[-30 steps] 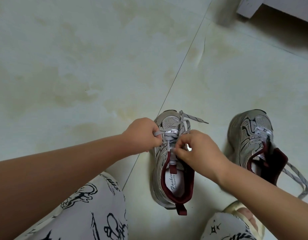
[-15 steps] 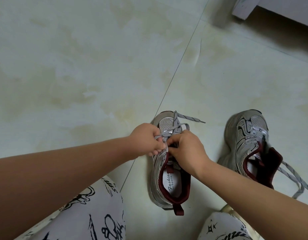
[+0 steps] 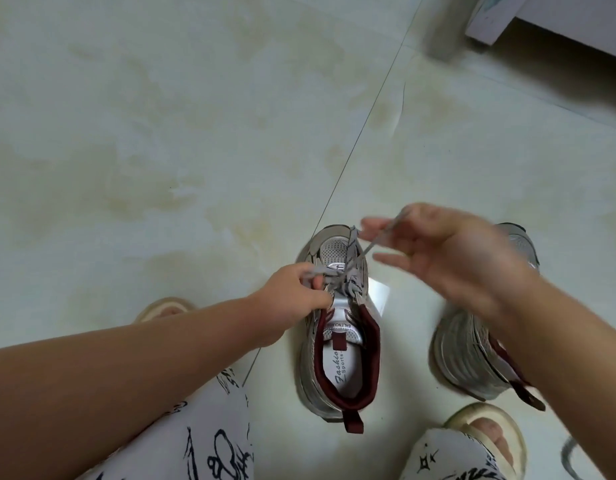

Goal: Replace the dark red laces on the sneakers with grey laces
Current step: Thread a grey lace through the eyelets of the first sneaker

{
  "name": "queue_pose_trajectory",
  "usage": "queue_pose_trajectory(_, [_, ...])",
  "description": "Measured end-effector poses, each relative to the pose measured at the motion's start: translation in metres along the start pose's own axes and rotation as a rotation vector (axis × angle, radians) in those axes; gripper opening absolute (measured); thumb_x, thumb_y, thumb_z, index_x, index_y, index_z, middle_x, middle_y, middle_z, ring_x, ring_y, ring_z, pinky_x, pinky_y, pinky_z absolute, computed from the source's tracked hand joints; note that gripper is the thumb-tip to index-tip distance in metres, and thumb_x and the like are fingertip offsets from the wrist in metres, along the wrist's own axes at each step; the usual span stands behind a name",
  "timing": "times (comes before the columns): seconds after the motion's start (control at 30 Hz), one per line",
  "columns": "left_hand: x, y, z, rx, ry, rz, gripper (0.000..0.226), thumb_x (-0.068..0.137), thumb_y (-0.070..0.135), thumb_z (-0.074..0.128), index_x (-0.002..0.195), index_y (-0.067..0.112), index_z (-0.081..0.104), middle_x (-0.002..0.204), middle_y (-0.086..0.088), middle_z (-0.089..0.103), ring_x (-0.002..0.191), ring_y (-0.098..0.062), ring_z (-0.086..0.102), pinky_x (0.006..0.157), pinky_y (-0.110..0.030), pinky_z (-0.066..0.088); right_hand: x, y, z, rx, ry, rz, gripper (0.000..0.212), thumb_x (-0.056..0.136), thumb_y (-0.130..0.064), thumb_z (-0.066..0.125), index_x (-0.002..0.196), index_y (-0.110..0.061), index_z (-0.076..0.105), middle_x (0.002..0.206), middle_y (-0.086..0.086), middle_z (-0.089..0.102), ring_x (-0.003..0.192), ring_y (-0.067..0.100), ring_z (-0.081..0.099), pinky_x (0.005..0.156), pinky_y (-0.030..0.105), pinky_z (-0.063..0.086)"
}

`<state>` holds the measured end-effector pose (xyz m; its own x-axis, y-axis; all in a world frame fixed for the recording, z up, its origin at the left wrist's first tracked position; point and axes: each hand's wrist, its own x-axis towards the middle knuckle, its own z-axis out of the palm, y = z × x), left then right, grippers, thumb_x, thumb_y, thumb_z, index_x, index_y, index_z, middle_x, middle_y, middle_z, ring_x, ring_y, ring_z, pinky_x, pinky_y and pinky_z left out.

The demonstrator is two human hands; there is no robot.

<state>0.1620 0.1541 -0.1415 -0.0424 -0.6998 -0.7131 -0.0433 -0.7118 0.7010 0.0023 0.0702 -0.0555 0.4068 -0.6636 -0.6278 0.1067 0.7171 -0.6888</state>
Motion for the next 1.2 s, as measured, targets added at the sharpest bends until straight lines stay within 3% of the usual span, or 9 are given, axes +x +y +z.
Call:
queue_pose_trajectory(0.13, [0.002,-0.005,-0.001,-0.046,0.033,-0.04,0.029,0.076,-0.005,0.061,0.065,0.016,0.045,0.071,-0.007,0.04,0.072,-0.02,0.039,0.062,-0.031,0.031,-0.009,-0.041,-0.018,0.155,0.127,-0.137,0.02,0.073,-0.004,0.049,0.057,-0.013,0.046,0.047,-0.002,0.042,0.042,0.013,0.037,0.049,0.022,0.048])
queue_pose_trajectory(0.27, [0.0,-0.005,0.001,0.01,0.076,0.025,0.026,0.079,-0.004,0.059,0.08,0.019,0.045,0.08,-0.006,0.047,0.072,-0.019,0.042,0.062,-0.027,0.035,-0.012,-0.019,-0.022,-0.871,0.346,-0.112,0.019,0.094,-0.014,0.047,0.075,-0.016,0.049,0.057,-0.002,0.05,0.051,0.015,0.041,0.048,0.022,0.033])
queue_pose_trajectory(0.4, [-0.008,-0.003,0.005,0.305,0.135,0.271,0.031,0.08,-0.004,0.053,0.081,0.025,0.042,0.081,0.003,0.041,0.067,-0.011,0.038,0.058,-0.014,0.032,-0.019,0.013,-0.018,-1.78,-0.041,0.227,0.028,0.087,-0.042,0.057,0.092,-0.016,0.065,0.083,-0.001,0.061,0.079,0.014,0.058,0.064,0.023,0.041])
queue_pose_trajectory(0.5, [-0.012,-0.001,0.008,0.489,0.157,0.398,0.035,0.079,-0.006,0.049,0.068,0.028,0.047,0.083,0.006,0.04,0.069,-0.006,0.041,0.061,-0.007,0.032,-0.024,-0.003,-0.021,-1.487,-0.07,0.214,0.028,0.088,-0.03,0.059,0.064,-0.017,0.063,0.05,-0.007,0.048,0.043,0.004,0.041,0.043,0.013,0.03])
queue_pose_trajectory(0.67, [-0.014,0.0,0.012,0.595,0.181,0.497,0.029,0.082,-0.009,0.047,0.072,0.009,0.068,0.092,0.0,0.043,0.071,-0.002,0.041,0.062,-0.004,0.033,-0.024,-0.034,-0.026,-0.659,0.074,0.023,0.029,0.086,-0.017,0.054,0.059,-0.006,0.049,0.041,-0.007,0.026,0.037,0.007,0.023,0.036,0.014,0.026])
queue_pose_trajectory(0.83, [-0.015,0.003,0.02,0.878,0.325,0.612,0.032,0.077,-0.001,0.056,0.108,0.008,0.064,0.106,-0.005,0.045,0.09,-0.016,0.045,0.072,-0.028,0.046,-0.008,-0.021,-0.02,-0.84,0.164,-0.092,0.035,0.093,-0.02,0.052,0.06,-0.01,0.055,0.038,-0.01,0.034,0.041,0.011,0.03,0.049,0.024,0.03])
queue_pose_trajectory(0.93, [-0.014,0.014,0.027,0.987,0.363,0.579,0.031,0.09,0.027,0.053,0.117,0.013,0.055,0.115,-0.003,0.04,0.105,-0.015,0.039,0.075,-0.018,0.032,-0.001,-0.02,-0.015,-1.035,0.18,-0.15,0.033,0.092,-0.024,0.054,0.062,-0.013,0.059,0.05,-0.001,0.038,0.049,0.016,0.034,0.054,0.026,0.029])
queue_pose_trajectory(1.1, [0.006,0.032,0.035,1.022,0.358,0.437,0.03,0.093,0.037,0.046,0.114,0.019,0.058,0.12,-0.001,0.041,0.116,-0.018,0.034,0.085,-0.021,0.032,0.007,-0.012,-0.009,-1.209,0.173,-0.18,0.027,0.092,-0.024,0.052,0.069,-0.014,0.061,0.039,-0.008,0.032,0.032,0.006,0.033,0.034,0.013,0.023])
queue_pose_trajectory(1.2, [0.012,0.034,0.041,0.917,0.308,0.432,0.018,0.091,0.027,0.053,0.103,0.02,0.064,0.113,0.001,0.042,0.114,-0.019,0.035,0.087,-0.024,0.033,0.01,-0.005,-0.014,-1.184,0.205,-0.195,0.014,0.093,-0.023,0.052,0.084,-0.014,0.058,0.055,-0.006,0.04,0.045,0.005,0.035,0.044,0.015,0.027])
